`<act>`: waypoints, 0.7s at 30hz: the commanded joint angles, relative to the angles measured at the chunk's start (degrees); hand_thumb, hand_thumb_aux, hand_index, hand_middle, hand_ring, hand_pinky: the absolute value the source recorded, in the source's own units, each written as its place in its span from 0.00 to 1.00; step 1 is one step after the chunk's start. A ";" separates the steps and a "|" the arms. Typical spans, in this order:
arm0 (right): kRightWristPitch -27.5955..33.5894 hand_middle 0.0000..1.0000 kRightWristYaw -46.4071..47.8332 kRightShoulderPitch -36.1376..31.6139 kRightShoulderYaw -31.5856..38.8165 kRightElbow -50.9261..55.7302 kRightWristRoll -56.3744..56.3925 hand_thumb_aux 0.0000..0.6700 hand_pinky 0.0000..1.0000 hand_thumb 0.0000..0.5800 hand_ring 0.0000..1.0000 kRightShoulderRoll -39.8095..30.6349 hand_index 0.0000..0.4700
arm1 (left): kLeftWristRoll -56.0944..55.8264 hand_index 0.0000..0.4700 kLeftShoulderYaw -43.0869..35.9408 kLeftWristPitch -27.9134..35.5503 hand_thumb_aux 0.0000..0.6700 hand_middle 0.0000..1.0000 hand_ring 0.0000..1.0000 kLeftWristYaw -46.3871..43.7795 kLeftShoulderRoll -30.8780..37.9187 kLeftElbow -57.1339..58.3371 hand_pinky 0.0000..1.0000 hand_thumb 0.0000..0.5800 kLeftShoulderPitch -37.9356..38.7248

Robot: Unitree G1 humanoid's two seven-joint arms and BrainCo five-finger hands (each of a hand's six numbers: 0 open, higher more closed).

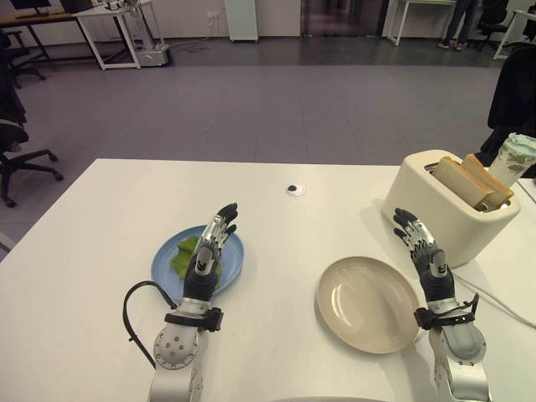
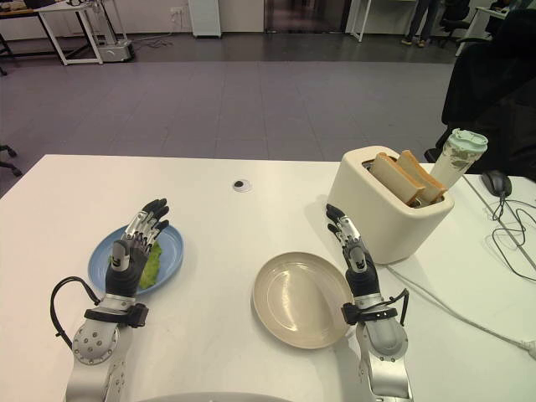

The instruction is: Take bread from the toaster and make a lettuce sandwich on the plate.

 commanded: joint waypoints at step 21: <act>1.55 0.00 0.38 -0.52 -0.36 -0.29 1.01 0.00 0.00 0.00 0.00 -0.52 0.00 | 0.43 0.00 0.01 0.55 0.00 0.00 0.00 0.10 -0.02 0.14 0.00 0.00 -0.07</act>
